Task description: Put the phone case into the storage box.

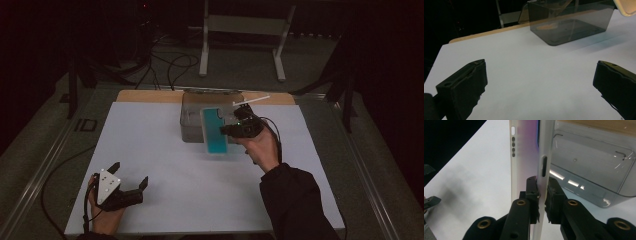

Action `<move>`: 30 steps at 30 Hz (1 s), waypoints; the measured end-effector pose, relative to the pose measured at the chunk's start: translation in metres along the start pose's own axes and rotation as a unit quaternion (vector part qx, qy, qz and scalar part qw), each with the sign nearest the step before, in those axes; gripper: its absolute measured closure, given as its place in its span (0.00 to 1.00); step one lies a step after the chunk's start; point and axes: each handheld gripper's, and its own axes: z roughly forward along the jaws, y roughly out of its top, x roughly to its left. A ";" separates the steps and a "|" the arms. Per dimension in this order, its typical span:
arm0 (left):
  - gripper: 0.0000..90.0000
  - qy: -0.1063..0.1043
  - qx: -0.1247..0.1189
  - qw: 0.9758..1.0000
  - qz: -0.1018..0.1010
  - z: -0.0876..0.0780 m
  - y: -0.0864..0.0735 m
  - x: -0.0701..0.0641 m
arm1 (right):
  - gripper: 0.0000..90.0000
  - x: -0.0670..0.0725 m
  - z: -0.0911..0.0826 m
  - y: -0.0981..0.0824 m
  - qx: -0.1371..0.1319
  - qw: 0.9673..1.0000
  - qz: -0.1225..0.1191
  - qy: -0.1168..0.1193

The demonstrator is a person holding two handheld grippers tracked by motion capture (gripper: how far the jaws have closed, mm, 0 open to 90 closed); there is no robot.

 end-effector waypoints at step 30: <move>0.00 0.008 -0.003 1.000 -0.007 0.000 -0.001 0.002 | 0.92 -0.013 -0.006 0.033 0.001 1.000 0.018 -0.009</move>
